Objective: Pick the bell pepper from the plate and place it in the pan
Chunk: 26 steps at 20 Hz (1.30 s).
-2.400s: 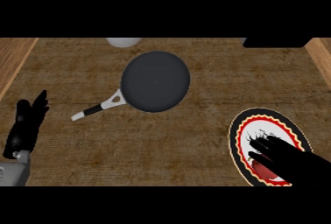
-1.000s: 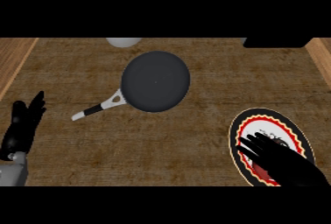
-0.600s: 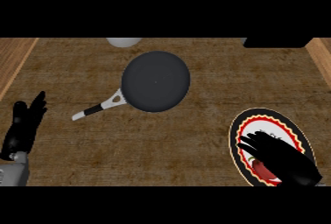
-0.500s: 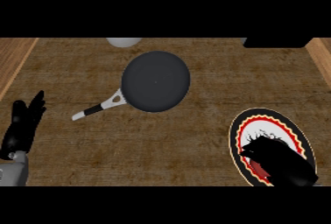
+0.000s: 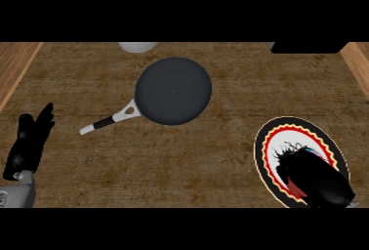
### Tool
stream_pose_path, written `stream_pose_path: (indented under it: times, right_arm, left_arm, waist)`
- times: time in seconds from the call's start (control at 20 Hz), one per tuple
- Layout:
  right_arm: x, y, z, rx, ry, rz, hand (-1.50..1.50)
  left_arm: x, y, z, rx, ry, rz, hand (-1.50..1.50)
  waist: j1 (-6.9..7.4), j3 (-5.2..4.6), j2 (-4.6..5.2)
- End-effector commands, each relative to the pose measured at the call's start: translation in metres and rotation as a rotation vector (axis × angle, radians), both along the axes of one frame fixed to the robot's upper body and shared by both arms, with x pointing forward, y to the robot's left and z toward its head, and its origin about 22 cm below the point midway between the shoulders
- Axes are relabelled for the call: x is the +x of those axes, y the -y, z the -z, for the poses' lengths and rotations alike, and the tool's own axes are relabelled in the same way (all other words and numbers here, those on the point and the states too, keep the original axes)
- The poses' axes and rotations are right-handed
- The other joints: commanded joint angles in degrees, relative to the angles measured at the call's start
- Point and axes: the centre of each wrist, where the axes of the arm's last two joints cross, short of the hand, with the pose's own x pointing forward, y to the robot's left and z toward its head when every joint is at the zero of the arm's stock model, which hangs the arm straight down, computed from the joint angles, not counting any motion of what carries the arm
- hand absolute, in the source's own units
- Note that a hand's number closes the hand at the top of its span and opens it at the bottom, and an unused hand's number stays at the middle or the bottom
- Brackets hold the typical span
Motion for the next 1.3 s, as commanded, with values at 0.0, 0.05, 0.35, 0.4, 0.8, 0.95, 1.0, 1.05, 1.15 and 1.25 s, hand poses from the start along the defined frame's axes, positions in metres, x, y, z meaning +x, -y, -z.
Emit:
stream_pose_path:
  times: [0.0, 0.05, 0.35, 0.4, 0.8, 0.95, 1.0, 1.05, 1.15, 1.25]
  right_arm:
    - [-0.020, -0.028, 0.025, 0.060, -0.046, 0.321, 1.50]
    - [-0.016, -0.023, 0.023, 0.090, -0.052, 0.468, 1.50]
    - [-0.046, -0.046, 0.034, 0.218, -0.053, 1.039, 1.50]
    - [-0.049, -0.053, 0.027, 0.225, -0.003, 1.092, 1.50]
    - [-0.052, -0.151, -0.062, 0.529, 0.525, 0.972, 1.50]
    - [-0.051, -0.191, -0.077, 0.525, 0.559, 0.977, 1.50]
    - [-0.042, -0.200, -0.081, 0.534, 0.561, 0.978, 1.50]
    - [-0.042, -0.212, -0.073, 0.523, 0.553, 0.981, 1.50]
    - [-0.026, -0.222, -0.090, 0.537, 0.576, 0.999, 1.50]
    - [-0.006, -0.236, -0.079, 0.546, 0.547, 0.996, 1.50]
  left_arm:
    - [-0.009, -0.007, 0.008, 0.001, -0.010, -0.029, 0.00]
    - [-0.004, -0.009, -0.001, 0.011, -0.002, -0.031, 0.00]
    - [-0.009, -0.015, 0.002, 0.013, 0.000, -0.080, 0.00]
    - [-0.012, -0.022, -0.002, 0.013, 0.006, -0.060, 0.00]
    - [-0.008, -0.002, 0.008, -0.009, -0.005, -0.002, 0.00]
    - [-0.002, -0.007, 0.002, -0.009, 0.003, 0.010, 0.00]
    - [0.004, -0.010, 0.002, 0.000, 0.007, 0.011, 0.00]
    - [0.008, 0.009, -0.002, -0.007, 0.008, 0.022, 0.00]
    - [0.002, -0.030, -0.012, 0.021, 0.021, 0.018, 0.00]
    - [0.022, 0.014, -0.023, -0.001, 0.018, 0.035, 0.00]
  waist:
    - [-1.02, -0.07, -0.17]
    - [-1.98, -0.10, -0.26]
    - [-4.57, -0.11, -0.50]
    - [-3.46, -0.10, -0.71]
    - [-0.27, -0.14, -0.43]
    - [0.59, -0.10, -0.06]
    - [0.52, -0.07, 0.11]
    - [0.62, -0.02, 0.05]
    - [0.96, -0.04, 0.14]
    - [1.22, 0.02, 0.17]
